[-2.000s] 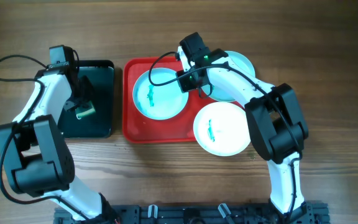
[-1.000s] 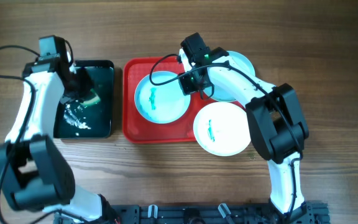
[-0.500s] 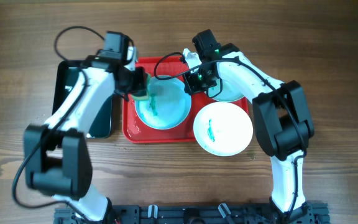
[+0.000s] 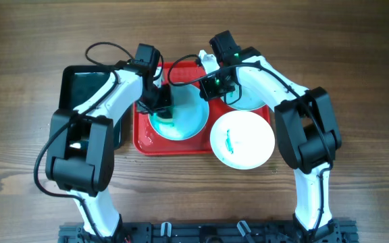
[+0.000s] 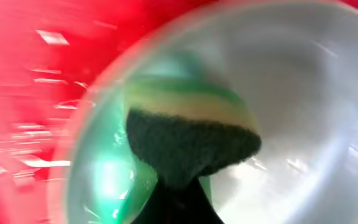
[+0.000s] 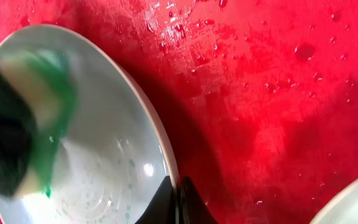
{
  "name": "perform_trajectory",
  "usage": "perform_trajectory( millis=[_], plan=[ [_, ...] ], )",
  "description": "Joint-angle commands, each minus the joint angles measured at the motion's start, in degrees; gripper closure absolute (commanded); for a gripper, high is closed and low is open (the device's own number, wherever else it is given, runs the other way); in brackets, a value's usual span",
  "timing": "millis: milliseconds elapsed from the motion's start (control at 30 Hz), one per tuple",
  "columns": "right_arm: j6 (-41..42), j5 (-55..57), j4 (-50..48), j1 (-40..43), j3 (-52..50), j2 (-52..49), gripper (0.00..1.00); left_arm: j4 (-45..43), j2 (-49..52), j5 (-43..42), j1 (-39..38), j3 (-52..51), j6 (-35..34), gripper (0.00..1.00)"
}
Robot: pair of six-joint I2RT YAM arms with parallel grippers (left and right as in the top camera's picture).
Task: Clean dirty plates on tray and stack at the side
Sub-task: 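Scrub the plate with the sponge while right gripper holds the plate rim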
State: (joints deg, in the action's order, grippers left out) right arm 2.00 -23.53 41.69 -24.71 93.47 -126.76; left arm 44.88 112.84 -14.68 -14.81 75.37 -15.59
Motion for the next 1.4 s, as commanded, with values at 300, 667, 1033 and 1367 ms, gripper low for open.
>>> perform_trajectory(
  millis=[300,667,1033,1367],
  plan=[
    [3.0,2.3,-3.4,-0.3,-0.3,-1.3,0.96,-9.3,2.0,21.9,-1.0,0.0,-21.0,0.96],
    [5.9,2.0,-1.0,-0.4,-0.3,-1.3,0.78,-3.9,-2.2,19.2,-0.7,1.4,-14.8,0.96],
    [12.5,1.3,2.1,-1.6,-0.3,-1.3,0.92,1.1,-2.2,17.4,-0.4,1.4,-14.6,0.96],
    [12.8,5.9,-0.5,-2.2,-0.3,-1.3,0.96,2.1,-2.1,8.7,-4.8,1.4,-16.7,0.96]
  ],
)
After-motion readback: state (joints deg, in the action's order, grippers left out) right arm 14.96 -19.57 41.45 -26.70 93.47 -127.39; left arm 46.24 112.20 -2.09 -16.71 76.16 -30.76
